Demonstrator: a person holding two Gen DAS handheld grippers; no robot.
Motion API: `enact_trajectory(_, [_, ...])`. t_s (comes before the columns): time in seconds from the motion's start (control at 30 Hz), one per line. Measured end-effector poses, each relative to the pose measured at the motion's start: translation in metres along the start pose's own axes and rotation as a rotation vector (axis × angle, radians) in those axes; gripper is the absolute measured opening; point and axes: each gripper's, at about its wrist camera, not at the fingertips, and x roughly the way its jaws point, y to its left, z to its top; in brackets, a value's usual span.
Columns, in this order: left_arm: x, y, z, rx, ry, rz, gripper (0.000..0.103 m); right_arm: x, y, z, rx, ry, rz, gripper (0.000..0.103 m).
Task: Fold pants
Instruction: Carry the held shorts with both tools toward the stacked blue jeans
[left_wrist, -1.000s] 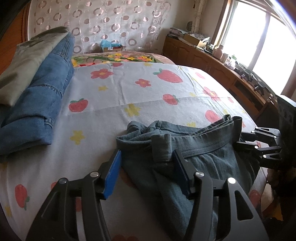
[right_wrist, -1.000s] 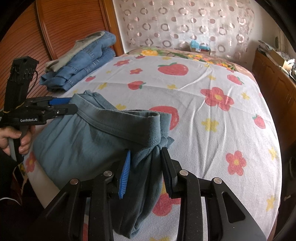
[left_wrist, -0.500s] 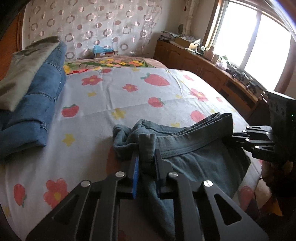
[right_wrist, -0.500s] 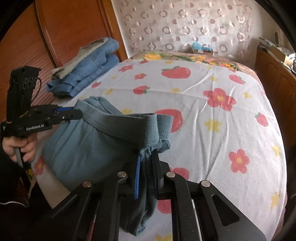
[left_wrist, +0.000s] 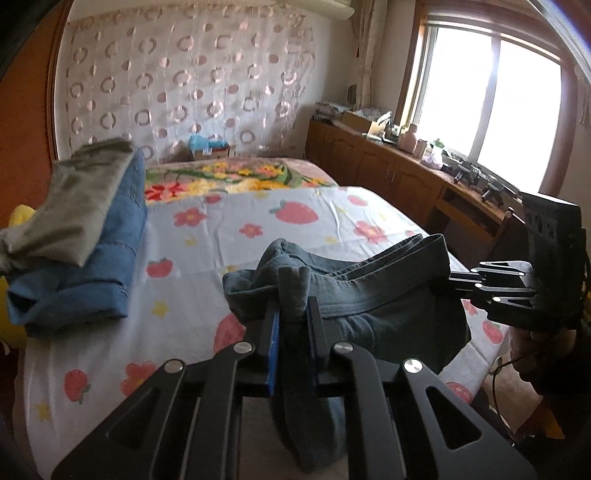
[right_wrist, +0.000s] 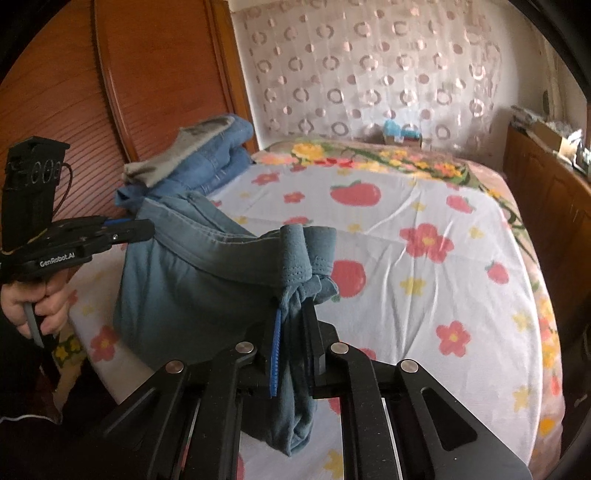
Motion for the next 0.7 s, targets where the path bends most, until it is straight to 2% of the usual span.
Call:
enact_trajectory(0.37, [-0.036, -0.01, 0.016, 0.033, -0.093, 0.032, 0.01, -0.025, 0.011, 0.024, -0.063, -0.075, -0.026, 0.007])
enact_trajectory(0.7, [-0.062, 0.0, 0.043, 0.046, -0.175, 0.069, 0.01, -0.037, 0.024, 0.06, -0.126, -0.142, -0.029, 0.007])
